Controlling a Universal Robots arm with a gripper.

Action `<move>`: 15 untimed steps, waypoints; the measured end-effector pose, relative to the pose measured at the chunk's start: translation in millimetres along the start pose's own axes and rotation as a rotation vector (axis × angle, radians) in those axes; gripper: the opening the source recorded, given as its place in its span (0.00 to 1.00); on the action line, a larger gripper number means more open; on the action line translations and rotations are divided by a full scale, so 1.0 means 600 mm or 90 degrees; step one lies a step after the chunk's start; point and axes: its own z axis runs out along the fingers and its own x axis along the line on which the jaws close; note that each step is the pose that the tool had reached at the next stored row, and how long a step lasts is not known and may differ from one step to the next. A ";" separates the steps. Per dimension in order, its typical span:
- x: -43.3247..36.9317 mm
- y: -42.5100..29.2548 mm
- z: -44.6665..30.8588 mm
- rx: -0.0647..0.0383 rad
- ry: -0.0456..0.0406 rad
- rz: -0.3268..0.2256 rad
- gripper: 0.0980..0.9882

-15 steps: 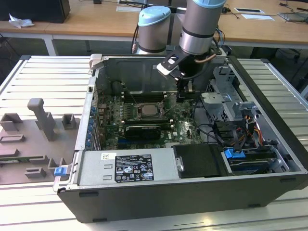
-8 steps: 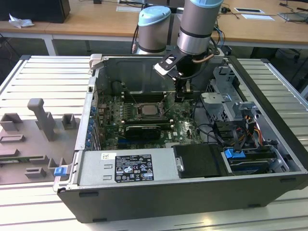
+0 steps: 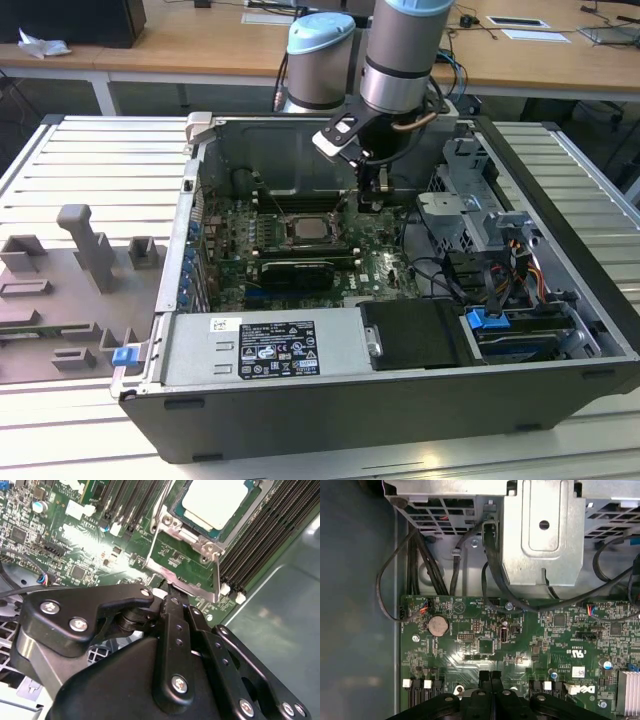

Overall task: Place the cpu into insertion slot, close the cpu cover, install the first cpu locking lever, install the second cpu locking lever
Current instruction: 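Close the cpu cover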

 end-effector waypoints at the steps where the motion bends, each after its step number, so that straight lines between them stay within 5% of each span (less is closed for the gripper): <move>1: 0.000 -0.002 0.000 0.000 0.0000 0.000 0.01; 15: 0.001 -0.034 0.002 0.000 0.0001 0.000 0.01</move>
